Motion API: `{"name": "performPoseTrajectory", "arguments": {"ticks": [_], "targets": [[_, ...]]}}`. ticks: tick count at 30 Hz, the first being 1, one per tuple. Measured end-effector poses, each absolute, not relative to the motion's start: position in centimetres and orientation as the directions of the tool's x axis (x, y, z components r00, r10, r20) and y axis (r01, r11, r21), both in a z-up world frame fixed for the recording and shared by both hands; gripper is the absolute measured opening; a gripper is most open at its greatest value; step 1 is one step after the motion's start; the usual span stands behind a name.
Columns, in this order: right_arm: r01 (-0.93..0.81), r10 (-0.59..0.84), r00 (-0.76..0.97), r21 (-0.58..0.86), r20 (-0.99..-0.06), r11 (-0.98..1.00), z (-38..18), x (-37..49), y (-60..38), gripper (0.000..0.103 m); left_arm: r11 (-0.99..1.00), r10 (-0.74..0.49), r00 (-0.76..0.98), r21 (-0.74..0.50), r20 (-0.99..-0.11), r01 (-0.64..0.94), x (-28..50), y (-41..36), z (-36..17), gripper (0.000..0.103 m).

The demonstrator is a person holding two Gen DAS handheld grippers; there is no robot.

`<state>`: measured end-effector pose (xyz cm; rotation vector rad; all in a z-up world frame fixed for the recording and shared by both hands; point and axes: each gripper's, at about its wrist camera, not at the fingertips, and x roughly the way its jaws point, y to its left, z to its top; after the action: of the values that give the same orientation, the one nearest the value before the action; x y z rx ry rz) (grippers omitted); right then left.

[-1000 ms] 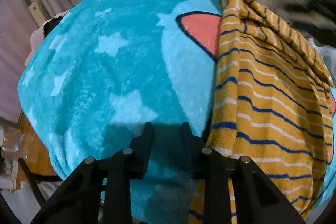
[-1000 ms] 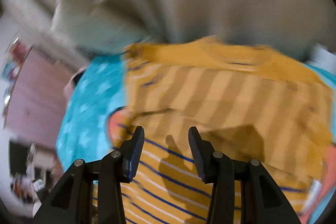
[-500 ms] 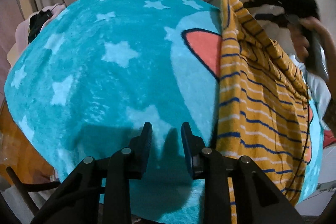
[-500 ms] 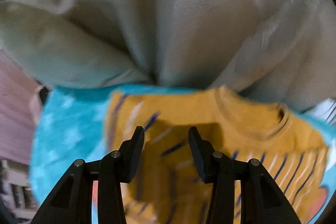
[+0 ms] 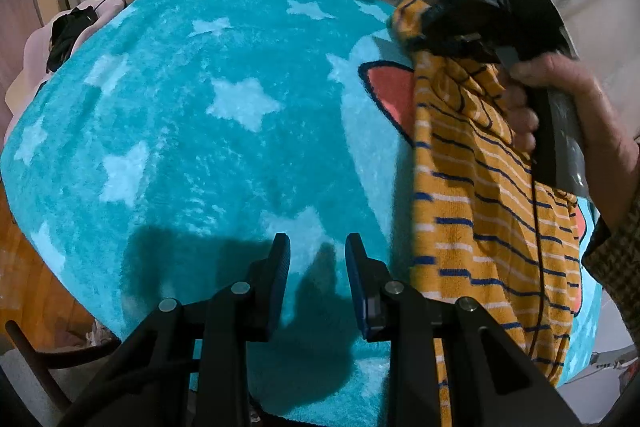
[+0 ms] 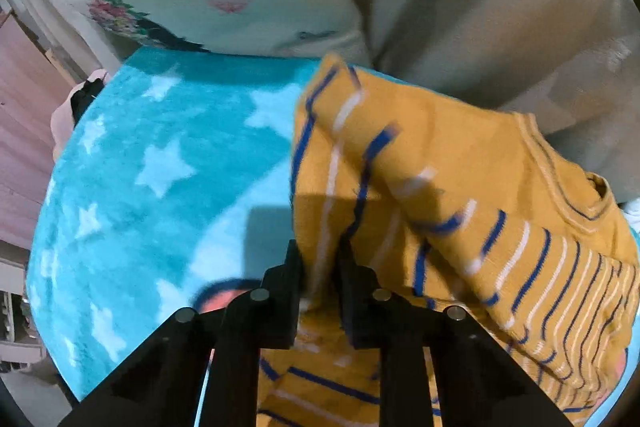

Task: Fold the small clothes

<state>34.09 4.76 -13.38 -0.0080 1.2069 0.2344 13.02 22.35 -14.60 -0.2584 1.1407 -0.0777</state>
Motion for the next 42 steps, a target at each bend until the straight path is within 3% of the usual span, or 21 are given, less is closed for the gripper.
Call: {"name": "performPoseTrajectory", "arguments": {"ticks": [3,7,9,19,24,35,40,42], "targets": [[-0.244,0.261,0.313,0.188,-0.913,0.951,-13.7,34.3,6.1,0.026,0.967,-0.195,0.412,-0.245,-0.89,-0.074,12.9,22.0,-14.7,0.027],[-0.258,0.339,0.327,0.262,-0.882,0.93,-12.2,32.6,4.7,0.038,0.964,-0.203,0.407,-0.254,-0.89,-0.076,12.4,21.2,-14.8,0.037],[-0.235,0.356,0.334,0.289,-0.872,0.928,-11.2,30.7,2.1,0.038,0.959,-0.214,0.399,-0.269,-0.892,-0.086,12.0,20.7,-14.8,0.037],[0.059,0.372,0.361,0.419,-0.855,0.906,-11.8,13.0,-18.6,0.039,0.947,-0.192,0.384,-0.273,-0.903,-0.169,8.0,18.1,-16.0,0.041],[0.214,0.365,0.375,0.463,-0.852,0.86,-12.6,3.2,-26.0,0.051,0.935,-0.209,0.392,-0.301,-0.896,-0.188,5.6,17.1,-15.9,0.048],[0.169,0.613,0.243,0.655,-0.752,0.736,-16.6,-3.8,-24.9,0.055,0.826,-0.421,0.383,-0.522,-0.822,-0.212,1.4,15.9,-16.2,0.055],[0.134,0.643,0.227,0.678,-0.731,0.723,-16.8,-3.6,-23.1,0.056,0.886,-0.357,0.374,-0.437,-0.856,-0.156,1.2,13.8,-16.4,0.055],[0.125,0.634,0.231,0.669,-0.738,0.733,-16.9,-3.3,-22.4,0.056,0.914,-0.305,0.37,-0.379,-0.877,-0.144,1.5,13.1,-16.3,0.047]]}}
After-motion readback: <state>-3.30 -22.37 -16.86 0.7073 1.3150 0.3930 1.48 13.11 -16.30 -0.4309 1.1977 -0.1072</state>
